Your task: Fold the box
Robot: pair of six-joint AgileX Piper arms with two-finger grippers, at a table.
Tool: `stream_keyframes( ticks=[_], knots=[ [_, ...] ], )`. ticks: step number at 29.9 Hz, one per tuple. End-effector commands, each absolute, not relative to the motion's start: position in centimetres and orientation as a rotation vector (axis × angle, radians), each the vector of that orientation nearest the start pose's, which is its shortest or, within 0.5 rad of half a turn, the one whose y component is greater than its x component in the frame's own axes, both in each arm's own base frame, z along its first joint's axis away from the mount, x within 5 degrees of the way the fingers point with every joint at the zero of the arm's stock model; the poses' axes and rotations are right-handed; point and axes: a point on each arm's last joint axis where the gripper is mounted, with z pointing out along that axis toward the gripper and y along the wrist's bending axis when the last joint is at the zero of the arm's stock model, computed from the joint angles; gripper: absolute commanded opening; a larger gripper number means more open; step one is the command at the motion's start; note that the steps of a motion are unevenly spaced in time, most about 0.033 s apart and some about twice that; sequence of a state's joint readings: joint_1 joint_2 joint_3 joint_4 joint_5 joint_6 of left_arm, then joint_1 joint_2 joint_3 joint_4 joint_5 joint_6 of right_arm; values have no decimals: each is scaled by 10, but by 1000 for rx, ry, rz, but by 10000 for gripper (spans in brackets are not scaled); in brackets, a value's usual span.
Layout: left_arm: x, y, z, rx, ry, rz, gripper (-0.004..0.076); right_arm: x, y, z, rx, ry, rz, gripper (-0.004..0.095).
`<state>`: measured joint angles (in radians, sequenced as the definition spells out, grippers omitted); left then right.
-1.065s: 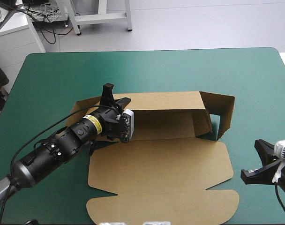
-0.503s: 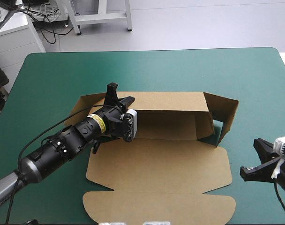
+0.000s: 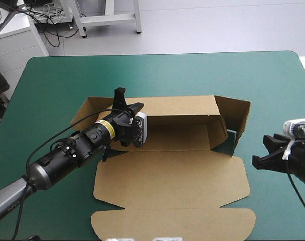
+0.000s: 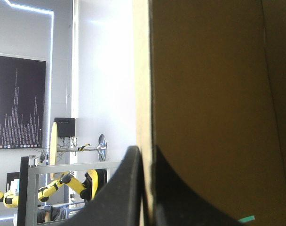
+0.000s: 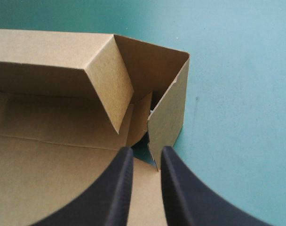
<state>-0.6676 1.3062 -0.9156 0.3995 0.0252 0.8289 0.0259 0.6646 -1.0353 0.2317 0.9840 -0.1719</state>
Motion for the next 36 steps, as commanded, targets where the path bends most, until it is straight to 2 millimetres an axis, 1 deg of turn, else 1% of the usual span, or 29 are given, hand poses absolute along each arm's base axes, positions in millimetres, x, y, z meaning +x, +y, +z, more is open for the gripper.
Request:
stream_keyframes(
  ticks=[1, 3, 4, 6, 8, 12, 13, 15, 19, 23, 27, 31, 33, 36],
  knots=[
    [231, -182, 336, 1498, 1105, 377, -6, 111, 19, 445, -158, 1956, 179, 529],
    [231, -183, 336, 1493, 1115, 368, -6, 119, 18, 457, -134, 1933, 189, 671],
    [232, -183, 335, 1479, 1130, 351, -6, 126, 18, 464, -129, 1924, 191, 751],
    [233, -182, 338, 1429, 1144, 319, -6, 138, 18, 472, -129, 1925, 188, 807],
    [234, -181, 340, 1407, 1142, 315, -6, 151, 19, 479, -130, 1936, 190, 815],
    [236, -179, 339, 1410, 1147, 326, -6, 178, 17, 486, -95, 2003, 179, 814],
    [237, -178, 339, 1406, 1157, 329, -6, 190, 17, 485, -72, 2035, 185, 814],
    [237, -177, 339, 1395, 1171, 316, -6, 207, 17, 486, -57, 2071, 196, 814],
    [235, -177, 342, 1366, 1181, 293, -6, 249, 19, 481, -58, 2155, 222, 815],
    [235, -176, 342, 1367, 1184, 295, -6, 282, 21, 476, -61, 2233, 243, 814],
    [235, -176, 343, 1360, 1174, 294, -6, 316, 23, 460, -65, 2321, 256, 813],
    [234, -175, 349, 1354, 1160, 302, -6, 338, 23, 444, -59, 2372, 263, 813],
    [235, -175, 354, 1358, 1172, 314, -6, 345, 23, 438, -57, 2390, 264, 813],
    [237, -175, 367, 1340, 1169, 326, -6, 351, 24, 432, -54, 2404, 265, 811]
  ],
)
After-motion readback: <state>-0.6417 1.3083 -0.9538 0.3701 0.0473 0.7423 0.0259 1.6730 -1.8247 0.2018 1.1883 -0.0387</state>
